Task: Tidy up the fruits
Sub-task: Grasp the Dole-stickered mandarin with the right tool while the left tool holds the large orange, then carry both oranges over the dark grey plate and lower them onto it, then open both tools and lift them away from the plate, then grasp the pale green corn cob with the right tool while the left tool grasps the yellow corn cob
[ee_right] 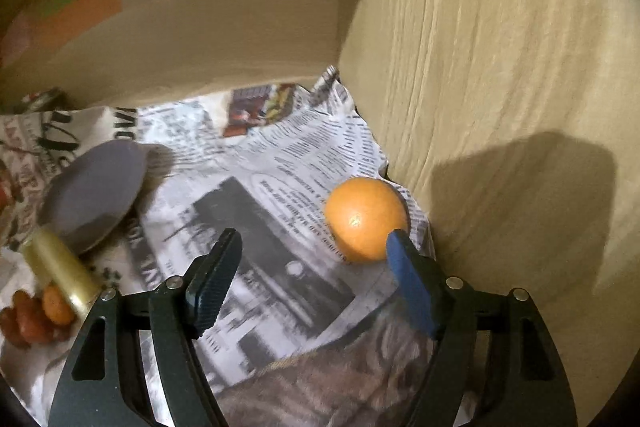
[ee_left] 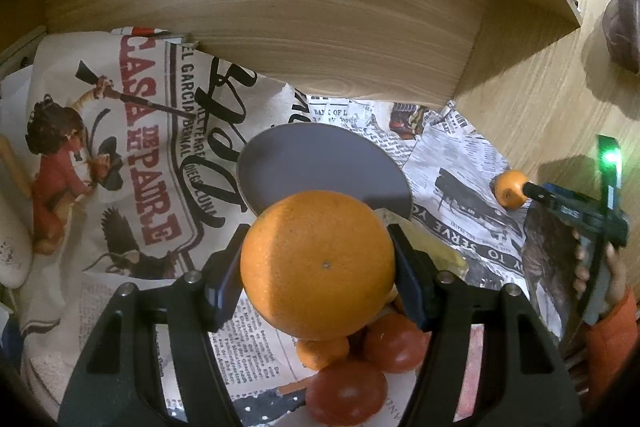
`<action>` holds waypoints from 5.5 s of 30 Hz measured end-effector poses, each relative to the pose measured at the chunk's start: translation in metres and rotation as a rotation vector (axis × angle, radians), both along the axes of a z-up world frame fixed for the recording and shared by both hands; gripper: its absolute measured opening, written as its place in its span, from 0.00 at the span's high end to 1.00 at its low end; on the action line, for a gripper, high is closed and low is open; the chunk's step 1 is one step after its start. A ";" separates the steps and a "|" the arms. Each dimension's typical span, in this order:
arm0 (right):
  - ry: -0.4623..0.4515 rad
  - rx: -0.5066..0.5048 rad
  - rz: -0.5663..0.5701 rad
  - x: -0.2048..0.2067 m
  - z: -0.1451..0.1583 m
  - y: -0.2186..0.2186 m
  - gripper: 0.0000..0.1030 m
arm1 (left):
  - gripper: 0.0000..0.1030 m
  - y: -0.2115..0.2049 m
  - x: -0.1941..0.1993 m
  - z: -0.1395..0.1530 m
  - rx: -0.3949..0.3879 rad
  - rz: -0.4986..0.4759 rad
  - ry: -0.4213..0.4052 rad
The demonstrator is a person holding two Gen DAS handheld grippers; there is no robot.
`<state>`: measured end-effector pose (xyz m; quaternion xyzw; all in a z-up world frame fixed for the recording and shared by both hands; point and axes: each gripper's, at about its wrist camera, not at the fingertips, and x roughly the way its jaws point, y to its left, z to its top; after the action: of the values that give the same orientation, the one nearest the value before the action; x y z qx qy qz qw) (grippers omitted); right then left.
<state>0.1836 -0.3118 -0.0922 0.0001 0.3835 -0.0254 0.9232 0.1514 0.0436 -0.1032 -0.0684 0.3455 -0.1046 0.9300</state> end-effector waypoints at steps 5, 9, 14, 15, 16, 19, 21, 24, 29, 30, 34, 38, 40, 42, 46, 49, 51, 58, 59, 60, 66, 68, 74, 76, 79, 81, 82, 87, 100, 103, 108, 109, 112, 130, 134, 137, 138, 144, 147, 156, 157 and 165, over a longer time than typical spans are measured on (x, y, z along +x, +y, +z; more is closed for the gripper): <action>0.045 -0.018 -0.032 0.030 -0.013 -0.007 0.27 | 0.36 0.005 -0.002 -0.002 0.000 0.001 -0.004; 0.050 -0.065 -0.033 0.036 -0.015 -0.002 0.26 | 0.36 0.009 0.000 -0.005 -0.001 0.002 0.001; 0.100 0.141 0.178 0.022 -0.003 0.018 0.42 | 0.36 0.013 0.004 -0.008 -0.023 0.001 0.009; 0.101 0.162 0.188 0.018 0.001 0.021 0.42 | 0.36 0.014 0.005 -0.009 -0.028 0.001 0.009; 0.083 0.143 0.180 0.014 0.005 0.025 0.42 | 0.36 0.014 0.005 -0.009 -0.032 0.001 0.010; 0.024 0.066 0.127 0.007 0.014 0.026 0.39 | 0.36 0.015 0.006 -0.010 -0.040 -0.003 0.012; 0.015 0.009 0.085 0.014 0.013 0.026 0.37 | 0.36 0.015 0.006 -0.010 -0.034 -0.002 0.012; 0.062 -0.024 0.040 0.031 -0.001 0.023 0.33 | 0.36 0.017 0.005 -0.012 -0.031 0.000 0.016; 0.117 -0.087 -0.019 0.047 -0.024 0.014 0.27 | 0.36 0.022 0.003 -0.014 -0.029 0.017 0.022; 0.124 -0.092 -0.030 0.050 -0.027 0.011 0.27 | 0.36 0.022 0.003 -0.014 -0.029 0.020 0.024; 0.158 -0.135 -0.022 0.059 -0.035 0.013 0.26 | 0.36 0.024 0.003 -0.014 -0.024 0.028 0.022; 0.188 -0.116 -0.019 0.064 -0.047 0.007 0.35 | 0.36 0.022 0.005 -0.013 -0.022 0.028 0.021; 0.180 -0.099 -0.018 0.063 -0.045 0.006 0.35 | 0.36 0.021 0.007 -0.012 -0.018 0.027 0.021; 0.172 -0.066 -0.009 0.060 -0.042 0.006 0.35 | 0.36 0.020 0.009 -0.010 -0.011 0.026 0.018; 0.143 -0.011 0.038 0.051 -0.034 0.015 0.36 | 0.36 0.019 0.014 -0.003 0.000 0.023 0.011; 0.096 0.002 0.092 0.040 -0.019 0.030 0.36 | 0.36 0.019 0.022 0.005 0.005 0.019 0.005; 0.064 0.016 0.128 0.036 -0.008 0.043 0.36 | 0.36 0.018 0.027 0.012 0.015 0.017 -0.003; -0.038 0.067 0.273 0.030 0.032 0.086 0.35 | 0.36 0.011 0.044 0.033 0.042 0.007 -0.035; -0.046 0.077 0.293 0.029 0.035 0.091 0.35 | 0.36 0.010 0.046 0.035 0.045 0.006 -0.037; -0.055 0.086 0.317 0.030 0.039 0.099 0.35 | 0.36 0.009 0.049 0.037 0.048 0.006 -0.039; -0.071 0.102 0.407 0.046 0.039 0.130 0.35 | 0.36 0.002 0.068 0.043 0.084 0.007 -0.041; -0.066 0.106 0.426 0.050 0.038 0.137 0.35 | 0.36 0.001 0.077 0.042 0.095 0.007 -0.034; -0.024 0.090 0.484 0.071 0.026 0.162 0.35 | 0.36 -0.001 0.108 0.032 0.103 -0.006 0.017; -0.002 0.073 0.500 0.080 0.018 0.170 0.35 | 0.36 -0.002 0.117 0.027 0.108 -0.013 0.037; 0.033 0.056 0.513 0.095 0.007 0.179 0.35 | 0.36 -0.004 0.133 0.019 0.114 -0.020 0.072; 0.062 0.053 0.525 0.104 -0.001 0.184 0.35 | 0.36 -0.003 0.144 0.013 0.113 -0.027 0.101; 0.073 0.049 0.528 0.108 -0.005 0.187 0.35 | 0.36 -0.003 0.150 0.009 0.112 -0.031 0.115; 0.117 0.002 0.559 0.125 -0.022 0.202 0.35 | 0.36 -0.004 0.167 -0.007 0.099 -0.064 0.181; 0.175 -0.043 0.632 0.139 -0.049 0.215 0.34 | 0.36 -0.008 0.195 -0.034 0.085 -0.103 0.289; 0.190 -0.032 0.638 0.139 -0.051 0.213 0.34 | 0.35 -0.007 0.192 -0.027 0.086 -0.096 0.248; 0.207 -0.013 0.639 0.136 -0.052 0.209 0.34 | 0.25 -0.010 0.180 -0.004 0.116 -0.097 0.155; 0.210 -0.009 0.639 0.134 -0.050 0.208 0.34 | 0.25 -0.010 0.177 0.000 0.123 -0.094 0.143; 0.159 -0.009 0.637 0.121 -0.036 0.205 0.29 | 0.25 -0.006 0.166 0.010 0.125 -0.082 0.118; -0.024 0.026 0.608 0.039 0.034 0.176 0.26 | 0.12 0.008 0.069 0.039 0.126 -0.021 0.020; -0.006 0.039 0.620 0.017 0.022 0.175 0.26 | 0.10 0.006 0.051 0.022 0.128 -0.018 0.054; 0.021 0.060 0.627 0.007 0.011 0.174 0.26 | 0.10 0.004 0.041 0.008 0.131 -0.020 0.084; 0.035 0.068 0.630 0.004 0.005 0.174 0.26 | 0.10 0.004 0.038 0.004 0.129 -0.020 0.093; 0.125 0.093 0.640 0.003 -0.025 0.179 0.30 | 0.10 0.001 0.030 -0.021 0.104 -0.031 0.167; 0.152 0.093 0.647 0.008 -0.035 0.183 0.37 | 0.09 -0.004 0.030 -0.029 0.108 -0.040 0.192; 0.152 0.107 0.645 0.009 -0.031 0.174 0.64 | 0.06 -0.031 0.042 -0.037 0.130 -0.100 0.222; 0.149 0.109 0.636 0.008 -0.030 0.169 0.66 | 0.06 -0.034 0.044 -0.038 0.137 -0.106 0.221; 0.137 0.131 0.584 0.004 -0.023 0.139 0.73 | 0.02 -0.056 0.048 -0.044 0.221 -0.138 0.211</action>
<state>0.1878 -0.1731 -0.1155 -0.0523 0.4297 0.2658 0.8614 0.1998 -0.0125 -0.1471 0.0473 0.4546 -0.1216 0.8811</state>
